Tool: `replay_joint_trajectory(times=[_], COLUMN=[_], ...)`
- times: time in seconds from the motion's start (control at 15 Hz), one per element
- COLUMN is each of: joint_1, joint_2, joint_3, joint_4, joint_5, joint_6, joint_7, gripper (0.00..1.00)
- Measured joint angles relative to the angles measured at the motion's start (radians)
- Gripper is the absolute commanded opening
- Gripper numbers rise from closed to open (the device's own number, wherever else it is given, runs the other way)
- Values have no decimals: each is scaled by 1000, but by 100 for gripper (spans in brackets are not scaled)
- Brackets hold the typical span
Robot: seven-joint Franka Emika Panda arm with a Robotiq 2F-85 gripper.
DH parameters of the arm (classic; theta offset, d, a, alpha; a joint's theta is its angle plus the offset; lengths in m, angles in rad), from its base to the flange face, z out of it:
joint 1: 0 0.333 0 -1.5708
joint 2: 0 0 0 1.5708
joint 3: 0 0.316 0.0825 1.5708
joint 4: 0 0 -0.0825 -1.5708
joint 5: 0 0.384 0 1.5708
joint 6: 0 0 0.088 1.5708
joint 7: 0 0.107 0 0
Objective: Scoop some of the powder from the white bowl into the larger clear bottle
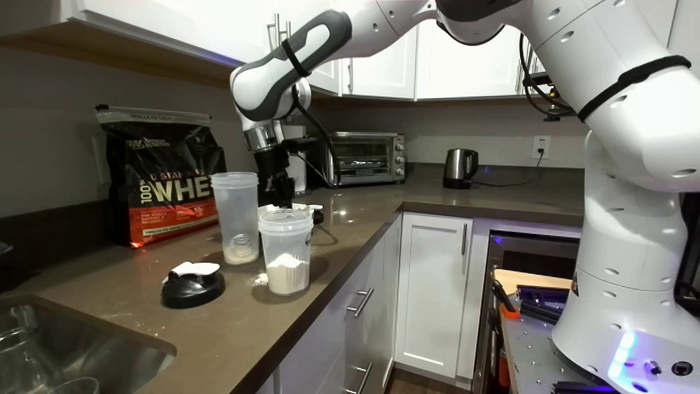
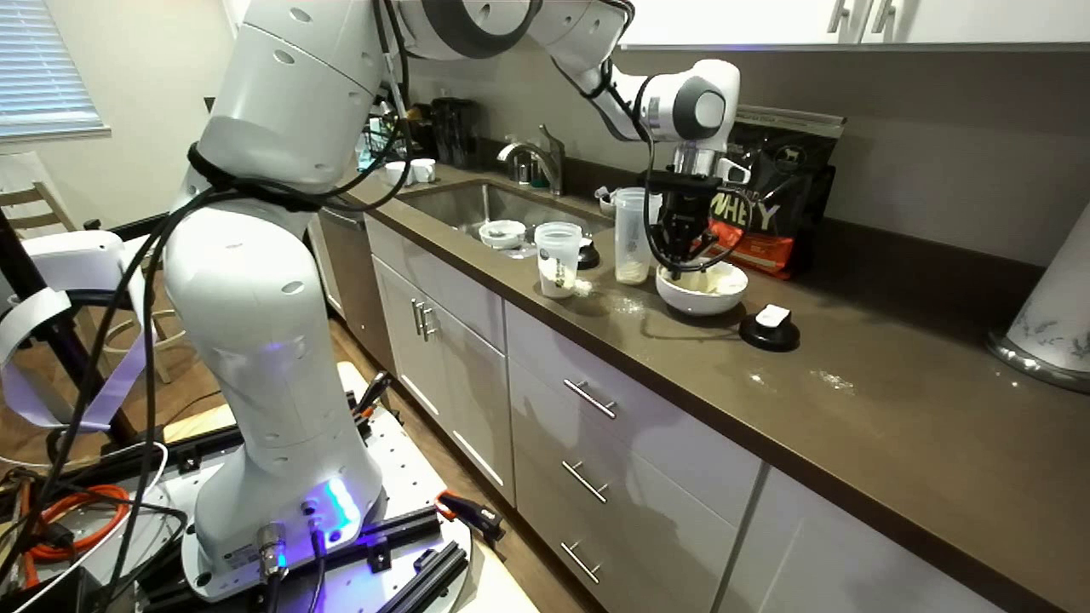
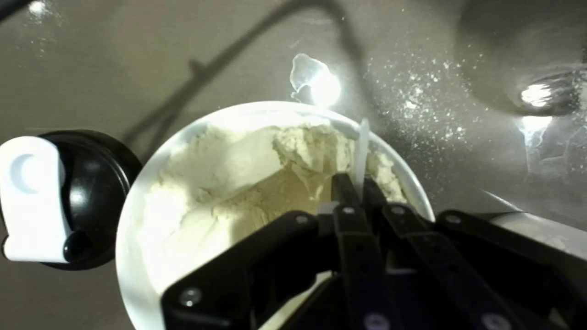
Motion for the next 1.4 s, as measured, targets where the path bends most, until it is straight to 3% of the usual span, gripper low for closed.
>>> replay_joint_trajectory(times=[1.4], joint_1=[-68], joint_2=[1], joint_3=[1], joint_4=[6], joint_5=[191], joint_6=[-28], joint_7=[0], gripper=[2])
